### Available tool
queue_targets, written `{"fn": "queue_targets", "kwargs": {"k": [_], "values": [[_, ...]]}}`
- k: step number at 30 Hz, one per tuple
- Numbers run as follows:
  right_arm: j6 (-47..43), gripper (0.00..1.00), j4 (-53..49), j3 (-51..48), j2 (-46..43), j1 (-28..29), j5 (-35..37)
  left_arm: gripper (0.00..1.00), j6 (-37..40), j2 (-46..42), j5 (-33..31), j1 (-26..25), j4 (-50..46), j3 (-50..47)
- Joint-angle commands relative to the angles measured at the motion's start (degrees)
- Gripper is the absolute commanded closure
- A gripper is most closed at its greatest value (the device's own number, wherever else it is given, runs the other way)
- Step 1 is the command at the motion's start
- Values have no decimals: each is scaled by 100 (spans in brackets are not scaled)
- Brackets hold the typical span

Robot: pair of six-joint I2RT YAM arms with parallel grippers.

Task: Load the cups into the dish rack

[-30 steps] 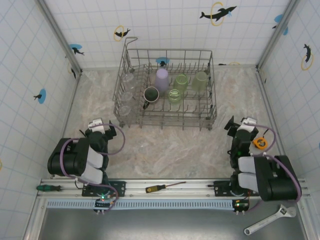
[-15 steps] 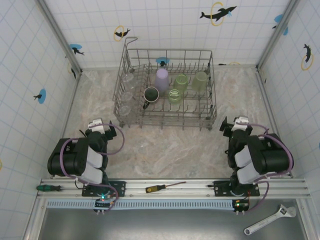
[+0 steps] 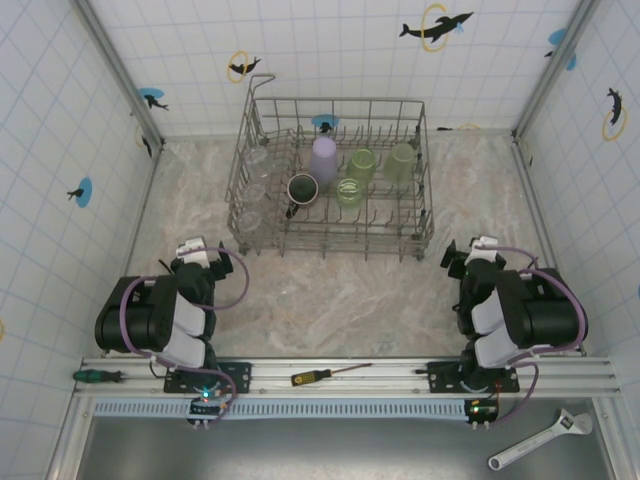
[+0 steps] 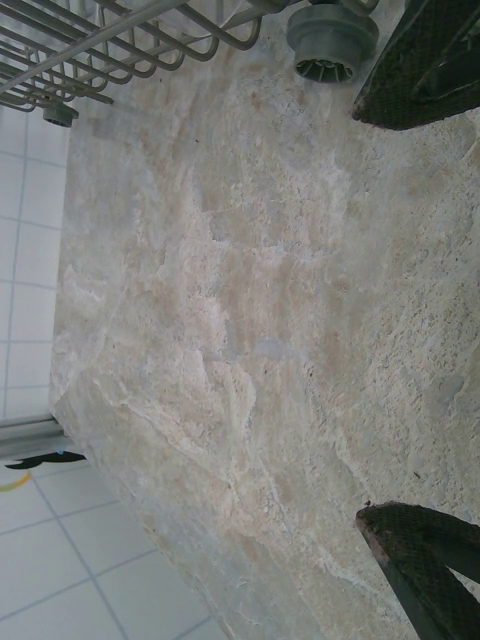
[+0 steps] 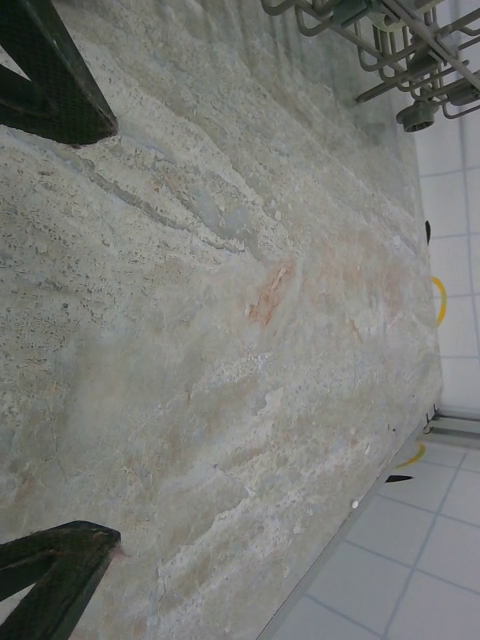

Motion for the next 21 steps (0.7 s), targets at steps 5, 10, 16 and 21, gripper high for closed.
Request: {"fn": "queue_targets", "kwargs": {"k": [5, 10, 16, 21], "values": [[37, 0, 54, -166, -62, 3, 14, 2, -38, 21, 100, 60, 13, -79], [39, 0, 59, -166, -63, 4, 20, 2, -40, 18, 100, 60, 12, -76], [39, 0, 3, -131, -53, -1, 7, 2, -40, 16, 100, 60, 15, -82], [39, 0, 32, -148, -56, 3, 5, 2, -37, 22, 100, 60, 12, -80]]}}
